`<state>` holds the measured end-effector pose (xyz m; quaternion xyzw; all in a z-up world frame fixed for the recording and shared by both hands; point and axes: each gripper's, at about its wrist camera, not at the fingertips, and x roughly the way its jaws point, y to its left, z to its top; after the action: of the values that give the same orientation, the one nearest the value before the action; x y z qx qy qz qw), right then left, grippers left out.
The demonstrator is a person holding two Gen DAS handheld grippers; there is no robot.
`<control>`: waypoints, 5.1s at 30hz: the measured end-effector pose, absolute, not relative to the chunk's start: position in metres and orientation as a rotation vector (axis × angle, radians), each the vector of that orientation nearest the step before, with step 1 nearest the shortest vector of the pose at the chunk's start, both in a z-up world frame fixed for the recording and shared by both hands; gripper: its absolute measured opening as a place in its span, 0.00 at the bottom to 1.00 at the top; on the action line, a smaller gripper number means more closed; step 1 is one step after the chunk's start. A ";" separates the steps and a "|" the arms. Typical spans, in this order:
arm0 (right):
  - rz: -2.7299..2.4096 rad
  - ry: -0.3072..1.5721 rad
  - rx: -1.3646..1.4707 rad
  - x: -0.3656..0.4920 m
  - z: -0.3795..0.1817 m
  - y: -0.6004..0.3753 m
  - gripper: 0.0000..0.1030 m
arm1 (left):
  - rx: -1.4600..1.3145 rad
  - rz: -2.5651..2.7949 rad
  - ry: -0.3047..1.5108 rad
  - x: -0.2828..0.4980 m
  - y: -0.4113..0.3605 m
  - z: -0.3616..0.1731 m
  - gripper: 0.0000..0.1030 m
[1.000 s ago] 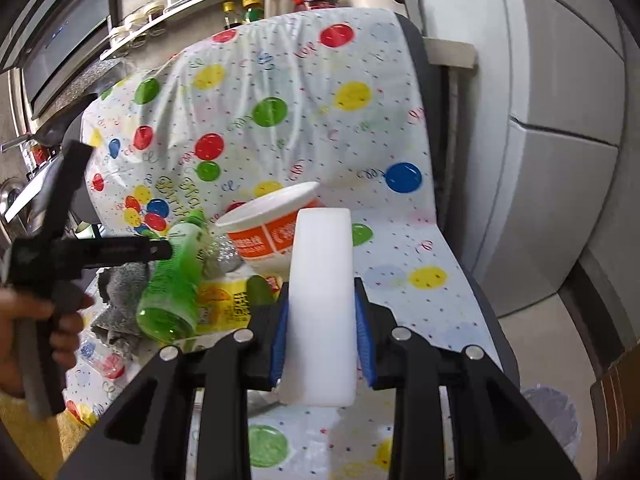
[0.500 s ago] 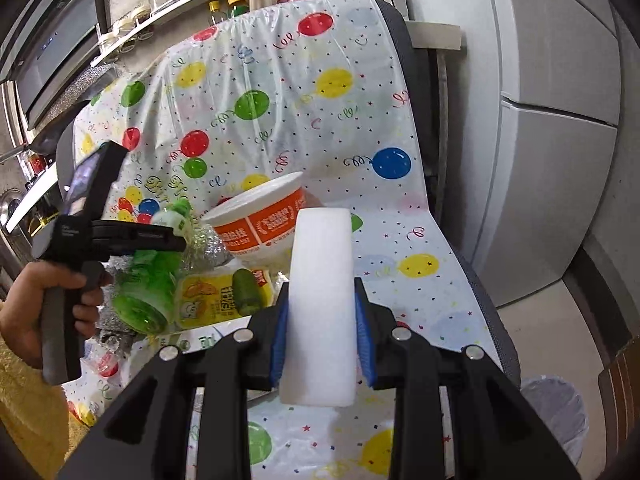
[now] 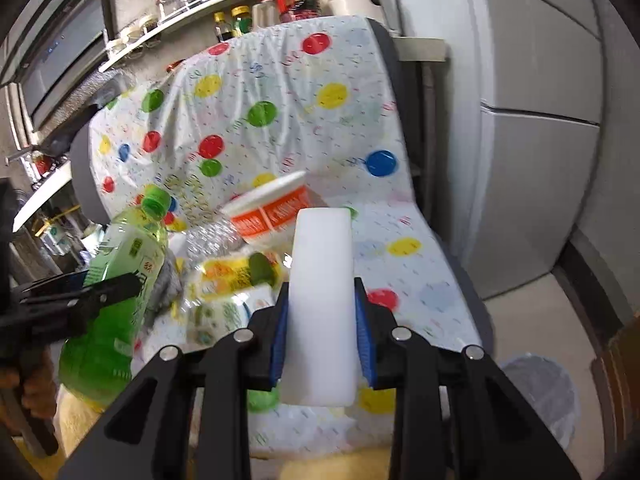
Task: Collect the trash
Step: 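Grasp the green tea bottle with the left tool while the right tool holds the sponge, then carry bottle and sponge over the trash bin and open both tools, then grasp the orange-and-white paper bowl rim with the right tool, then lift the paper bowl with the right tool while the left tool grasps the grey cloth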
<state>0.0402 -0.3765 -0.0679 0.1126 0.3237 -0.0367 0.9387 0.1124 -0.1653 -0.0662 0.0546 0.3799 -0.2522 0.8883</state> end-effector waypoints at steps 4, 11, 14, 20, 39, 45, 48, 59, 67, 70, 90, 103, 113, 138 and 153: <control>-0.168 0.665 0.247 0.004 -0.072 -0.401 0.28 | 0.128 -0.654 0.780 0.090 -0.198 -0.073 0.61; -0.345 0.664 0.299 -0.057 -0.081 -0.462 0.28 | 0.178 -0.814 0.800 0.052 -0.278 -0.083 0.62; -0.415 0.666 0.333 -0.083 -0.093 -0.491 0.28 | 0.212 -0.869 0.814 0.039 -0.314 -0.092 0.62; -0.501 0.708 0.448 -0.115 -0.138 -0.542 0.28 | 0.294 -0.966 0.856 0.017 -0.390 -0.124 0.62; -0.641 0.847 0.629 -0.110 -0.242 -0.643 0.41 | 0.413 -1.020 1.019 0.033 -0.531 -0.218 0.78; -0.637 0.859 0.636 -0.109 -0.238 -0.638 0.51 | 0.362 -1.003 0.968 0.042 -0.512 -0.195 0.78; -0.648 0.836 0.606 -0.115 -0.218 -0.626 0.51 | 0.336 -0.993 0.934 0.043 -0.491 -0.175 0.78; -0.549 0.600 0.439 -0.116 -0.105 -0.545 0.51 | 0.271 -0.862 0.794 0.043 -0.363 -0.106 0.78; -0.283 0.640 0.322 -0.044 -0.076 -0.448 0.51 | 0.209 -0.617 0.809 0.064 -0.234 -0.095 0.78; -0.195 0.676 0.297 -0.017 -0.077 -0.416 0.50 | 0.184 -0.540 0.827 0.075 -0.190 -0.095 0.78; 0.117 0.791 0.089 0.093 -0.081 -0.266 0.60 | 0.003 -0.137 0.869 0.139 0.011 -0.099 0.78; 0.189 0.775 0.010 0.160 -0.083 -0.205 0.68 | -0.013 -0.059 0.886 0.161 0.061 -0.108 0.78; -0.127 0.757 0.086 0.231 -0.079 -0.306 0.62 | 0.002 -0.044 0.887 0.196 0.045 -0.108 0.78; -0.154 0.732 0.360 0.202 -0.057 -0.364 0.05 | 0.137 -0.261 0.801 0.146 -0.042 -0.085 0.78; -0.232 0.736 0.328 0.060 -0.071 -0.420 0.05 | 0.260 -0.527 0.896 0.126 -0.153 -0.123 0.88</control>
<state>0.0599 -0.4200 -0.0711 0.1590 0.3571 -0.1125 0.9135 0.1256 -0.1533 -0.1225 0.1240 0.4269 -0.2512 0.8598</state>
